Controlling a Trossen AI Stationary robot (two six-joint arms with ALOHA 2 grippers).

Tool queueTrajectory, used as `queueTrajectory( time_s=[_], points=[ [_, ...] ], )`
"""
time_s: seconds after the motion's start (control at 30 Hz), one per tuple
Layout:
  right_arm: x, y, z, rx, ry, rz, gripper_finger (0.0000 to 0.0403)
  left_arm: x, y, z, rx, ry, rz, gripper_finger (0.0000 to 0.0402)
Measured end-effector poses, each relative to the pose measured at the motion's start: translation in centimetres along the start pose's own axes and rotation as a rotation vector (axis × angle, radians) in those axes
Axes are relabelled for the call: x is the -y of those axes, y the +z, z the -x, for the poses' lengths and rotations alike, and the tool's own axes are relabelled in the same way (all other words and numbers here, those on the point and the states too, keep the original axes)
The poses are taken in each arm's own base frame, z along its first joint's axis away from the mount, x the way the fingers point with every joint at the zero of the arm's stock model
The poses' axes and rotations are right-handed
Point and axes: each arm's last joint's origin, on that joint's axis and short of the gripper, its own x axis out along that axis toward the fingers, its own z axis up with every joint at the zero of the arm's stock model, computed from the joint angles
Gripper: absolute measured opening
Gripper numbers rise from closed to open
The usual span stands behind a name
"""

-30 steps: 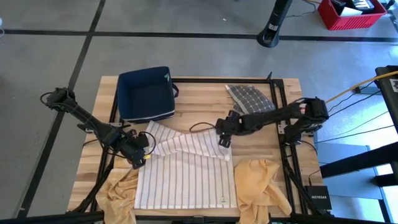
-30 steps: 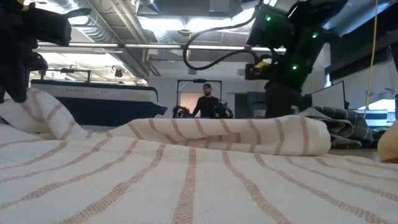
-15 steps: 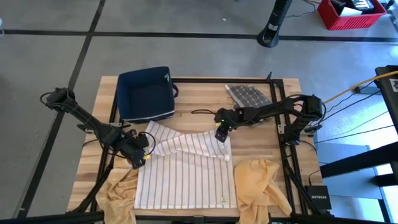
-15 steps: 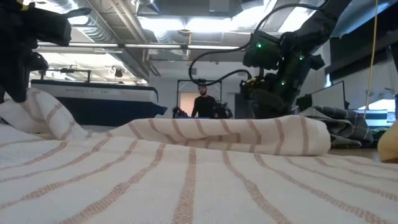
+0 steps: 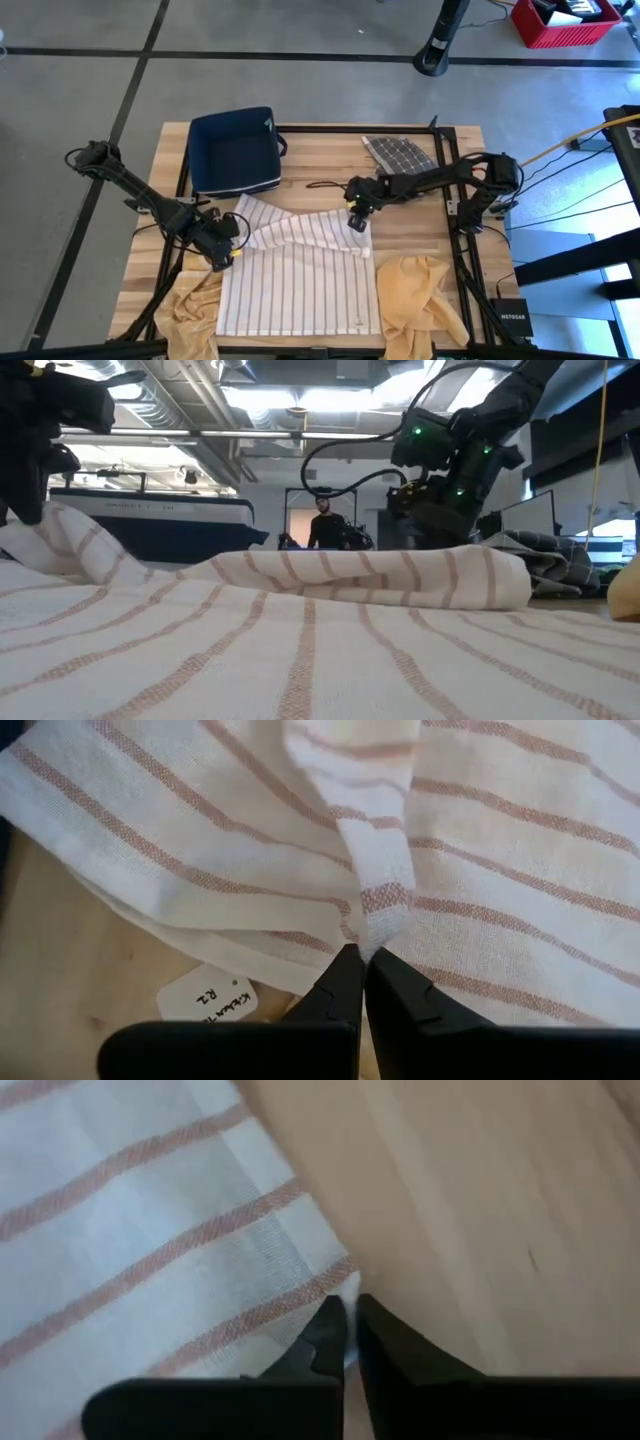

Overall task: Fold towel
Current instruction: Fold the white towel

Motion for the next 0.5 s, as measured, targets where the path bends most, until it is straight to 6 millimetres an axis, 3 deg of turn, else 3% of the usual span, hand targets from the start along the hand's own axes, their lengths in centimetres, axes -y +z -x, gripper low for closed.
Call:
queueTrajectory(
  time_s=[0.07,0.2,0.5],
  points=[
    [-0.4,0.0,1.3,-0.008,-0.036,0.045,0.0019,0.1,0.2,0.3,-0.002,0.002,-0.014,0.0001],
    [-1.8,1.5,5.9,0.097,-0.11,0.127,0.0009,0.4,1.1,2.2,0.027,0.023,-0.052,0.0001],
    [-4.0,1.8,17.0,0.262,-0.319,0.217,0.0006,-0.3,5.2,8.8,0.274,0.219,-0.146,0.0001]
  ],
)
